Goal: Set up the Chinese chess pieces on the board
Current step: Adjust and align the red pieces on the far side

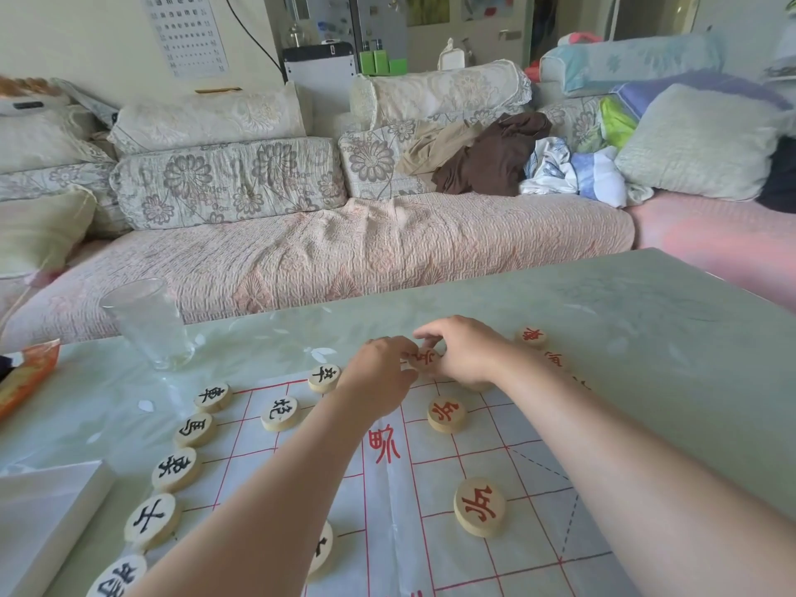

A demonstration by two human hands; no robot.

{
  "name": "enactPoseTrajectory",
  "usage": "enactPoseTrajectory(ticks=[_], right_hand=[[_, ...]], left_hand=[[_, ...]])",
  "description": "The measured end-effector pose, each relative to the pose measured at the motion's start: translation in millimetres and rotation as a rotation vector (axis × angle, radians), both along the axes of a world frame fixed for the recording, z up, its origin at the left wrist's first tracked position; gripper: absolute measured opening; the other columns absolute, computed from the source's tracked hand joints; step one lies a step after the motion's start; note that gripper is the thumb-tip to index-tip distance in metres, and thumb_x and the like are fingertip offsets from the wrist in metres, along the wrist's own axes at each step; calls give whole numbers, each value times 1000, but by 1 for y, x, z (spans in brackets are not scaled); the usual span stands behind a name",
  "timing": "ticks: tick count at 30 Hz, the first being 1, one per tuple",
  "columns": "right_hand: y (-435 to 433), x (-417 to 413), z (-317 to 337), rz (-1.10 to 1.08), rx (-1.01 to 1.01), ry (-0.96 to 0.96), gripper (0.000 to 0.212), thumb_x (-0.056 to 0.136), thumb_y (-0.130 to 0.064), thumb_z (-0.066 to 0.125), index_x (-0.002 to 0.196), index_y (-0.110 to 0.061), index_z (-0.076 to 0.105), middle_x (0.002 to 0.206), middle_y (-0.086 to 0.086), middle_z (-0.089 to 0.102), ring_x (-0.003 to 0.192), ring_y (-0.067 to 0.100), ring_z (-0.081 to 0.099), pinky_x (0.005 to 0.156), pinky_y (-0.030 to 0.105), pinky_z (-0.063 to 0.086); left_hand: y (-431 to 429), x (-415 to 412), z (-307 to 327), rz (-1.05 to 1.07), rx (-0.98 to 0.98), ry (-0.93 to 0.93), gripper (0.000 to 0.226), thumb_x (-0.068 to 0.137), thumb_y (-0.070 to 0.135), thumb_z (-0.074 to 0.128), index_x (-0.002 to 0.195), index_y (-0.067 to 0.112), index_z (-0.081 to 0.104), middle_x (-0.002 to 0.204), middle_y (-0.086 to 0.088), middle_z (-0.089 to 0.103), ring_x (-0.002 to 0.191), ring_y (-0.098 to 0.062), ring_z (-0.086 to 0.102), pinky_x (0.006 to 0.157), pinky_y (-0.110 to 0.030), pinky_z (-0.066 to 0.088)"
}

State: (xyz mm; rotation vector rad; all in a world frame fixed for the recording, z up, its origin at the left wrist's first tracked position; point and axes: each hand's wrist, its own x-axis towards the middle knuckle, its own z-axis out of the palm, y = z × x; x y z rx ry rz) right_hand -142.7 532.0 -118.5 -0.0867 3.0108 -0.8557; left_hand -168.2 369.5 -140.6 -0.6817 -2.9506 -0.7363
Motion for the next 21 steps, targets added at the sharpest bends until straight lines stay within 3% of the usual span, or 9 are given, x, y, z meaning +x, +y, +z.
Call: enactPoseTrajectory(ticks=[4, 8, 15, 18, 21], right_hand=[[3, -4, -1, 0, 2, -20, 67, 79, -30, 79, 141, -34, 53, 122, -19, 64, 110, 10, 59, 91, 25, 43], [3, -4, -2, -6, -19, -27, 68, 79, -30, 79, 141, -32, 53, 129, -15, 63, 117, 13, 58, 99, 29, 44], [2, -2, 0, -2, -31, -33, 67, 81, -37, 77, 142, -36, 51, 127, -21, 61, 98, 8, 56, 85, 23, 41], [4, 2, 9, -20, -24, -16, 62, 86, -22, 71, 142, -39, 49, 132, -21, 56, 103, 8, 54, 84, 23, 40], [6, 12, 23, -34, -20, 14, 53, 86, -24, 71, 134, -41, 56, 124, -20, 59, 106, 8, 57, 84, 23, 43]], left_hand=[[2, -1, 0, 14, 29, 43, 28, 84, 26, 67, 112, 25, 64, 109, 4, 68, 105, -20, 58, 91, -39, 48], [4, -2, -1, 41, 46, 56, 27, 84, 29, 68, 110, 25, 64, 107, 5, 67, 105, -19, 57, 90, -40, 49], [3, 3, 1, 42, 0, 72, 35, 85, 33, 68, 117, 24, 58, 114, 3, 62, 111, -19, 52, 93, -37, 46], [0, 7, 6, 30, 23, 74, 42, 86, 29, 67, 125, 21, 54, 118, 1, 58, 110, -19, 52, 93, -36, 46], [-6, 20, 15, 17, 65, 98, 36, 86, 24, 65, 121, 22, 57, 113, 1, 58, 105, -18, 53, 91, -33, 45]])
